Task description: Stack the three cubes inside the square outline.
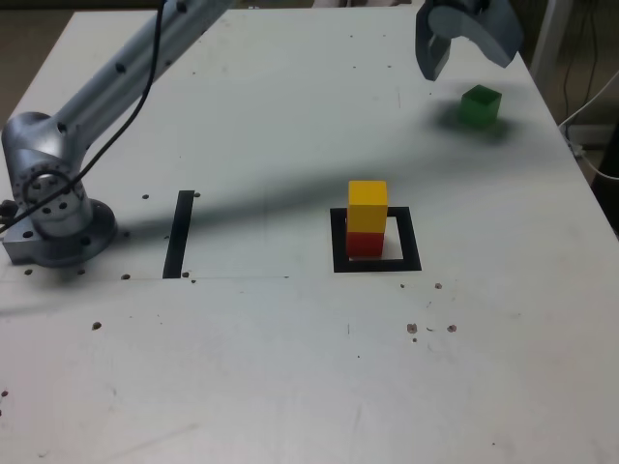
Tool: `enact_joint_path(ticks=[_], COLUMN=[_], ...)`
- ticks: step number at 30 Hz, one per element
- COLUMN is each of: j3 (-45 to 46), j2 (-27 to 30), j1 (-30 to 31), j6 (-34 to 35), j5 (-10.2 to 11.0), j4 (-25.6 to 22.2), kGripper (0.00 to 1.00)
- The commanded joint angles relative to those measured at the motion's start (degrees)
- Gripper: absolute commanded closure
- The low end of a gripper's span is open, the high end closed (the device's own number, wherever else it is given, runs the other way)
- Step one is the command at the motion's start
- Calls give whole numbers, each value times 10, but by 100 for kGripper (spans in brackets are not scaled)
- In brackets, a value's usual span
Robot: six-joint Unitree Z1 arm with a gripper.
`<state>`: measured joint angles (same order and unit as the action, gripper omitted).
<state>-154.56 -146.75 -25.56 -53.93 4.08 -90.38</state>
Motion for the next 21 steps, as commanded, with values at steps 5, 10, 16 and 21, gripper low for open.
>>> enact_joint_path(ticks=[5,10,16,21], j3=[-33,-45,-58,-63], j2=[-19,-36,-54,-65], j1=[6,15,25,31], j6=[-16,-21,-24,-23], j5=[-1,0,2,2], j4=[-13,-13,-13,-12], kGripper=[1,2,3,7])
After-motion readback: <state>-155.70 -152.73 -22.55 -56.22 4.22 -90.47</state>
